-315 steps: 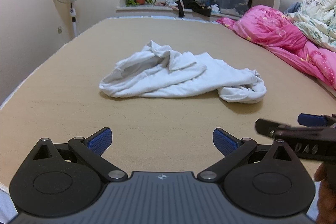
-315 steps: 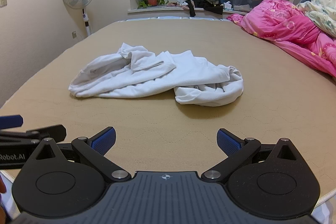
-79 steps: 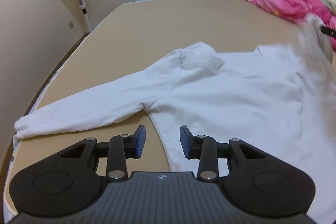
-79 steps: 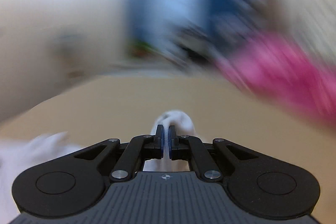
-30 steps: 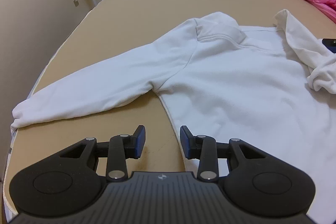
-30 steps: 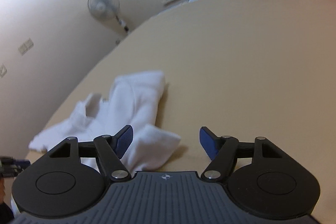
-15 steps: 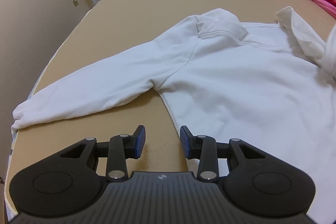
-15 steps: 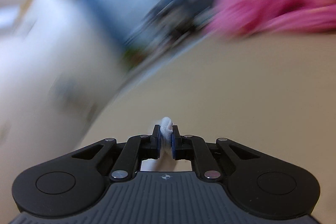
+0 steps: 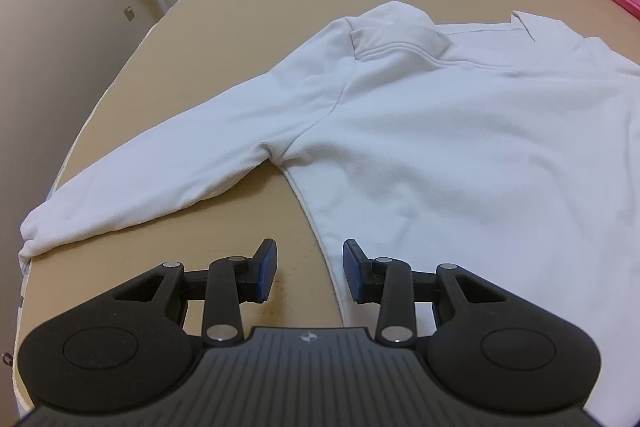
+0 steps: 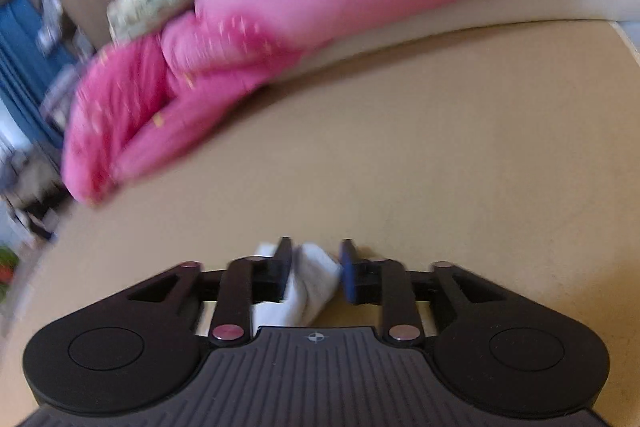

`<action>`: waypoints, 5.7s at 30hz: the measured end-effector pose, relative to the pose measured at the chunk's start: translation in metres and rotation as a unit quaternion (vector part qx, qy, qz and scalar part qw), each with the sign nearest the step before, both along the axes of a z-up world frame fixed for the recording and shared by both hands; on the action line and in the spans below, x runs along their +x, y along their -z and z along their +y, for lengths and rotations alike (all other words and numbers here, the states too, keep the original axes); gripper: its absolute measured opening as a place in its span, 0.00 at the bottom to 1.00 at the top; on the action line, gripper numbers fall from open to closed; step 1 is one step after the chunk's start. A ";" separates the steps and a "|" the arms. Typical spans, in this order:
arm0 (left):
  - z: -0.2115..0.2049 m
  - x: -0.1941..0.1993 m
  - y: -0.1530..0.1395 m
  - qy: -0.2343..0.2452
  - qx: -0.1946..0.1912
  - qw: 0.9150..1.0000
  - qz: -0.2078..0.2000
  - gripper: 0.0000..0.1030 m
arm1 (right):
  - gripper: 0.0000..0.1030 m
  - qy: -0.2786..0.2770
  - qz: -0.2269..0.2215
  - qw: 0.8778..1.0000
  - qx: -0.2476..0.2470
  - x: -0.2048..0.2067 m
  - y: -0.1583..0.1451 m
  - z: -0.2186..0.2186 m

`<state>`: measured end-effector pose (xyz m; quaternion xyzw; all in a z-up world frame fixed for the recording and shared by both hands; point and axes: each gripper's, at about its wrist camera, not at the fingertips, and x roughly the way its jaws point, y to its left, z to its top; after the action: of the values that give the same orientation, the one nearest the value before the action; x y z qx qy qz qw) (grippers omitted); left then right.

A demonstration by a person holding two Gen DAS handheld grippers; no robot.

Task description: Fold small clothes

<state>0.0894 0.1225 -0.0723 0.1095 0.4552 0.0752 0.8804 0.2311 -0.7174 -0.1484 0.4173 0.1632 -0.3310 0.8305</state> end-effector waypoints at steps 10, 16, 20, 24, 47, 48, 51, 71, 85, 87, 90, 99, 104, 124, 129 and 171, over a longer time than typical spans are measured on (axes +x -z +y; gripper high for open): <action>0.001 0.001 0.000 -0.005 0.001 1.000 0.000 0.39 | 0.39 -0.059 -0.044 0.996 0.039 0.008 -0.032 0.010; 0.002 0.001 0.001 -0.007 0.004 1.000 0.000 0.39 | 0.36 -0.110 0.114 0.987 0.040 0.079 -0.019 0.038; 0.003 0.002 0.002 -0.008 0.003 1.000 -0.001 0.39 | 0.22 -0.098 0.202 0.973 -0.062 0.106 -0.025 0.066; 0.003 0.001 0.000 -0.005 -0.001 1.000 -0.005 0.39 | 0.04 -0.088 0.236 0.960 -0.122 0.113 -0.020 0.080; -0.004 0.001 -0.001 0.006 0.009 1.000 -0.004 0.40 | 0.45 -0.125 -0.048 0.990 -0.037 0.086 -0.037 0.047; -0.003 0.001 0.000 0.007 0.012 1.000 -0.003 0.40 | 0.45 -0.120 -0.028 0.991 -0.044 0.098 -0.034 0.047; 0.000 0.003 0.002 0.001 0.011 1.000 0.000 0.40 | 0.45 -0.119 0.009 0.993 -0.022 0.132 -0.018 0.035; -0.004 0.000 0.000 0.010 0.010 1.000 -0.003 0.40 | 0.03 0.023 0.019 0.999 0.014 0.040 0.015 0.007; -0.007 -0.001 -0.005 0.015 0.004 1.000 -0.012 0.40 | 0.04 0.103 0.020 0.993 0.046 -0.011 0.002 -0.026; -0.009 0.000 -0.004 0.017 0.005 1.000 -0.010 0.40 | 0.09 0.068 -0.008 0.997 0.046 -0.012 0.003 -0.020; -0.008 -0.001 -0.003 0.015 0.004 1.000 -0.007 0.40 | 0.28 -0.016 -0.026 0.999 0.045 0.005 0.006 -0.014; 0.009 -0.006 -0.016 -0.026 -0.069 0.997 -0.017 0.40 | 0.21 -0.034 0.092 0.992 -0.078 -0.015 -0.077 0.062; 0.018 -0.029 -0.031 -0.035 -0.128 0.991 -0.017 0.40 | 0.26 -0.227 0.010 0.973 -0.042 -0.074 -0.128 0.162; 0.032 -0.172 0.007 -0.079 -0.200 0.969 0.122 0.05 | 0.05 -0.458 0.216 0.862 0.004 -0.185 -0.038 0.349; 0.049 -0.199 -0.035 -0.086 -0.252 0.963 0.050 0.04 | 0.04 -0.419 0.123 0.898 0.057 -0.215 -0.076 0.321; -0.019 -0.139 -0.144 -0.022 -0.078 0.975 -0.206 0.41 | 0.50 -0.402 -0.099 0.883 -0.222 -0.195 -0.193 0.328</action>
<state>-0.0493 0.1037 0.0718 0.0128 0.2712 0.0795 0.9591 0.0361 -0.3897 0.0448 0.1513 0.1564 0.0467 0.9749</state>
